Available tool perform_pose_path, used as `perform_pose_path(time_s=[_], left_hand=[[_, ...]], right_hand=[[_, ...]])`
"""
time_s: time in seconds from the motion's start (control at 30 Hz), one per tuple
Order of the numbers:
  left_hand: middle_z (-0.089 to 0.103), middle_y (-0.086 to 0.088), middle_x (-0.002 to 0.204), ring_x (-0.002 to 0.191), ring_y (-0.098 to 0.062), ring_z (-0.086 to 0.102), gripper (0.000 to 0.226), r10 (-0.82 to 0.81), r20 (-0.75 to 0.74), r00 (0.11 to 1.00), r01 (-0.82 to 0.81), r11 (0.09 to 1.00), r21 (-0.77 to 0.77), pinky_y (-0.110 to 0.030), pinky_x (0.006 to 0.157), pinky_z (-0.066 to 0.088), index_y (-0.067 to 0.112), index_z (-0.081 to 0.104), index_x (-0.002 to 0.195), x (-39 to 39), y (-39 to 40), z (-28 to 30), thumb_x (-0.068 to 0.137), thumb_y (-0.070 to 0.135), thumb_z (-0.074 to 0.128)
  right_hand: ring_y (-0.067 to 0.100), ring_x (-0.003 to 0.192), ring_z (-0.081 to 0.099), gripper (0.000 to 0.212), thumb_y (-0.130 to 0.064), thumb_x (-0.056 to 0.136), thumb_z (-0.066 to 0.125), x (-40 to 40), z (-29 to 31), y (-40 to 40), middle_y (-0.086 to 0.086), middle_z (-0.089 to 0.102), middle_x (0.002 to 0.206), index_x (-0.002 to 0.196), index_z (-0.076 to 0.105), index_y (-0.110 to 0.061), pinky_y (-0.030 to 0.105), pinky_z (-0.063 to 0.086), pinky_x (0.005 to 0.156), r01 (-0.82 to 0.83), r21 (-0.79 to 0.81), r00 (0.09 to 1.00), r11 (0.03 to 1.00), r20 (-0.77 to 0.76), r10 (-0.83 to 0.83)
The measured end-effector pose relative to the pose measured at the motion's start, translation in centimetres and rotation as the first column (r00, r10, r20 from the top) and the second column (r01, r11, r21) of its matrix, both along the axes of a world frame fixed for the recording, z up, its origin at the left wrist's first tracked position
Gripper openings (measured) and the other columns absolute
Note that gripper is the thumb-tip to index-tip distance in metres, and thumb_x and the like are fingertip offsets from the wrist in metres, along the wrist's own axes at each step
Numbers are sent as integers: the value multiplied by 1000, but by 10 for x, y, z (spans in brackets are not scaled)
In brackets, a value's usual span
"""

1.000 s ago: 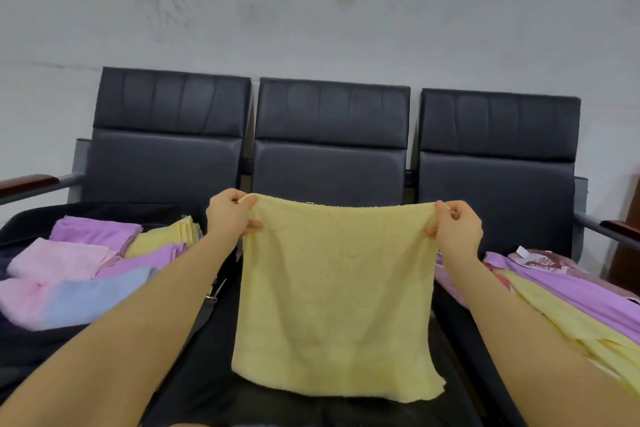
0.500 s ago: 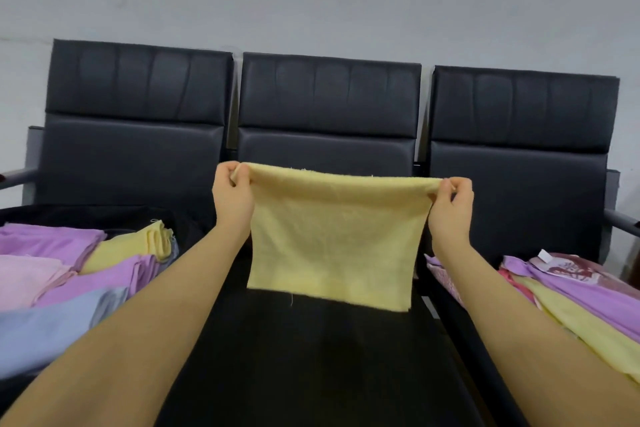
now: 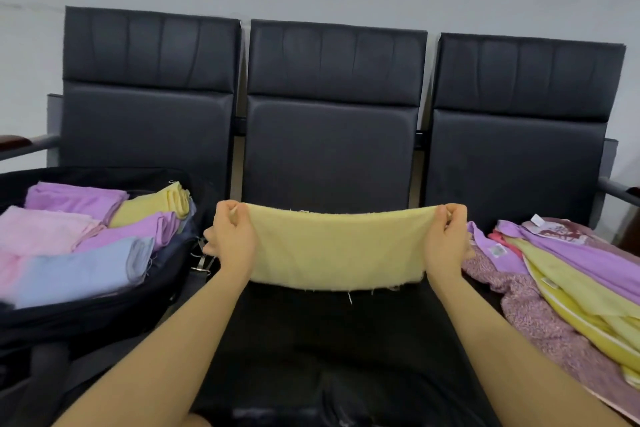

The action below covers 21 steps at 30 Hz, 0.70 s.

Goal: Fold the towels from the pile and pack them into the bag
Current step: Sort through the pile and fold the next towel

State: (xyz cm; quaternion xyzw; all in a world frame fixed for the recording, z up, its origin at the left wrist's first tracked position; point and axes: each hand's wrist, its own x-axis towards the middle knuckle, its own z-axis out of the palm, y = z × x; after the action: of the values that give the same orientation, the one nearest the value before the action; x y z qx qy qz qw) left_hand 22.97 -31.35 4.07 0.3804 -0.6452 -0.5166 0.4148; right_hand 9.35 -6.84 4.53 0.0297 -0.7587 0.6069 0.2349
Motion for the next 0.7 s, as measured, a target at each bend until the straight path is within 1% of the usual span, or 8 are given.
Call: perform_pose_path(time_s=[0.07, 0.17, 0.3, 0.37, 0.4, 0.47, 0.6, 0.7], left_hand=[[39, 2, 83, 112, -34, 34, 10, 26, 86, 996, -19, 997, -80, -49, 103, 29, 24, 50, 97, 4, 2, -7, 97, 25, 40], [48, -2, 84, 109, -32, 40, 15, 29, 161, 986, -5, 989, -150, -46, 105, 25, 16, 57, 97, -1, -4, -22, 97, 22, 43], [60, -8, 90, 106, -30, 45, 17, 7, 309, 951, 65, 973, -223, -43, 100, 20, 15, 61, 95, -21, -18, -49, 96, 23, 46], [60, -8, 89, 102, -30, 48, 16, -9, 362, 932, 108, 961, -256, -40, 95, 22, 14, 60, 94, -34, -24, -63, 97, 22, 46], [60, -7, 87, 100, -30, 50, 16, -13, 383, 924, 125, 955, -268, -39, 93, 22, 14, 59, 94, -41, -27, -69, 97, 22, 45], [60, -6, 86, 97, -29, 51, 17, -10, 439, 898, 152, 945, -290, -36, 88, 21, 14, 59, 97, -53, -31, -78, 97, 22, 45], [62, -6, 93, 95, -27, 55, 20, 4, 631, 775, 256, 912, -320, -35, 85, 24, 14, 58, 104, -76, -39, -97, 100, 22, 40], [62, -8, 99, 96, -26, 57, 22, 24, 733, 679, 330, 883, -335, -35, 85, 33, 11, 56, 105, -87, -42, -109, 101, 21, 37]], right_hand=[[29, 103, 46, 17, -30, 102, 34, 3, -8, 2, 5, 53, 88, 90, 43, -22, 40, 24, 95, 43, 57, 998, 997, 40, -45], [28, 105, 43, 18, -28, 101, 36, 0, -21, 2, 7, 49, 87, 90, 46, -17, 42, 22, 99, 93, 125, 989, 988, 101, -106], [26, 89, 47, 18, -24, 99, 43, -17, -49, 2, 4, 48, 74, 85, 47, -14, 40, 26, 94, 101, 156, 975, 983, 183, -129], [25, 86, 49, 16, -22, 99, 45, -25, -62, 2, 5, 52, 78, 89, 50, -12, 41, 32, 93, 55, 153, 971, 987, 221, -89], [26, 87, 51, 15, -21, 99, 46, -28, -67, 2, 7, 54, 82, 91, 52, -9, 39, 37, 89, 26, 144, 970, 989, 237, -60], [28, 89, 52, 18, -20, 99, 46, -35, -75, 0, 10, 56, 90, 98, 55, -5, 35, 38, 78, -17, 174, 963, 985, 269, -31], [37, 105, 55, 24, -22, 100, 45, -52, -95, -6, 17, 61, 109, 111, 55, -3, 43, 38, 89, -65, 415, 947, 908, 311, -74], [36, 99, 57, 22, -21, 101, 43, -61, -105, -12, 17, 65, 104, 105, 54, -4, 41, 36, 88, -78, 585, 960, 807, 263, -97]])
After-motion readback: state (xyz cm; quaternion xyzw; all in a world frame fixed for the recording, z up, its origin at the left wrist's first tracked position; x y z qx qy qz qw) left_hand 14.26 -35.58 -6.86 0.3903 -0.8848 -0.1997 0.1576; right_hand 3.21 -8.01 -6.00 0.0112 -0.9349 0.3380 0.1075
